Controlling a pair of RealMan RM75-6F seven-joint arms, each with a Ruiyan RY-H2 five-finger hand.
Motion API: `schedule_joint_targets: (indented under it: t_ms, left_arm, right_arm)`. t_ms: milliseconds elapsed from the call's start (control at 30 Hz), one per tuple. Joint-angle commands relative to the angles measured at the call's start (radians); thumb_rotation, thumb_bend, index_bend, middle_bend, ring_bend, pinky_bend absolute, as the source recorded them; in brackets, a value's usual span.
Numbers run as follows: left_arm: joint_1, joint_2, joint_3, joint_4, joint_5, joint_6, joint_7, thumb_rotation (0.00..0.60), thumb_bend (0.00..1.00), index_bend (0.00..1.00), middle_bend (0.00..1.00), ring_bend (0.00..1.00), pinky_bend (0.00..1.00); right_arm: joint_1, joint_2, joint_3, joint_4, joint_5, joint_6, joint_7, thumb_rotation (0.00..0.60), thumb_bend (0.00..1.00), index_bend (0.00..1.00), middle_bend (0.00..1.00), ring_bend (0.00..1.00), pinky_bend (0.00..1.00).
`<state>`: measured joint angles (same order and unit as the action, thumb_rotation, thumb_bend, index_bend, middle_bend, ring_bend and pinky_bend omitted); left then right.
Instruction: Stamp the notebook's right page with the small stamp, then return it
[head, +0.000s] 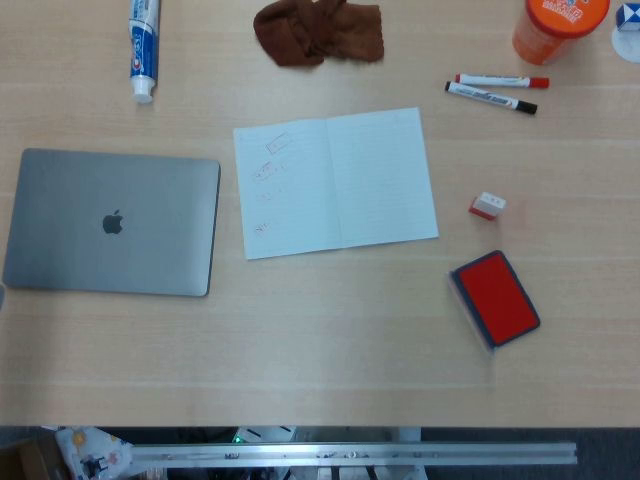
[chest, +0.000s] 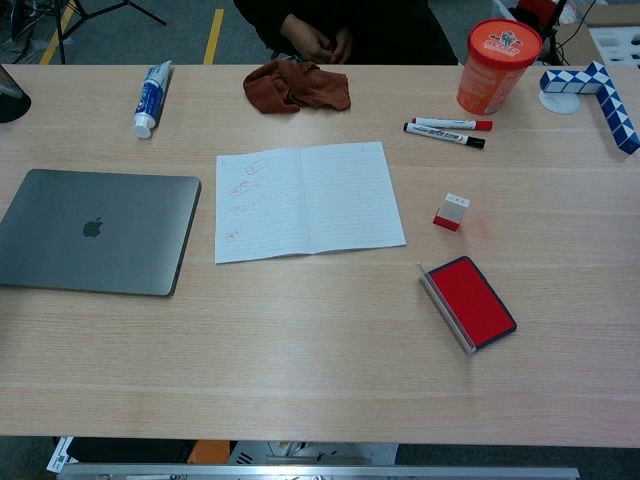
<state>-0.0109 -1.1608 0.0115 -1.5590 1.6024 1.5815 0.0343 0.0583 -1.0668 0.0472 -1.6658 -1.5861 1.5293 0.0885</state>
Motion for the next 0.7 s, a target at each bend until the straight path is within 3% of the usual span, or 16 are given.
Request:
schedule_joint_targets:
  t_ms: [33,367,700]
  left_arm:
    - [0.0,0.0,0.0,0.001,-0.001,-0.001,0.0,0.6,0.28,0.0,0.0,0.1,0.13]
    - [0.0,0.0,-0.002,0.003,0.0,0.003,-0.006,0.6,0.28,0.0,0.0,0.1,0.13]
    - [0.001,0.0,-0.002,0.004,-0.005,0.0,-0.005,0.6,0.28,0.0,0.0,0.1,0.13]
  right_arm:
    - [0.001,0.0,0.0,-0.001,0.0,-0.001,-0.001,0.6,0.13,0.47,0.46,0.36,0.51]
    - [0.011,0.02,0.008,-0.024,-0.013,0.003,-0.023,0.6,0.13,0.47,0.46,0.36,0.51]
    - [0.07,0.054,0.019,-0.109,-0.018,-0.082,-0.12,0.6,0.13,0.47,0.46,0.36,0.51]
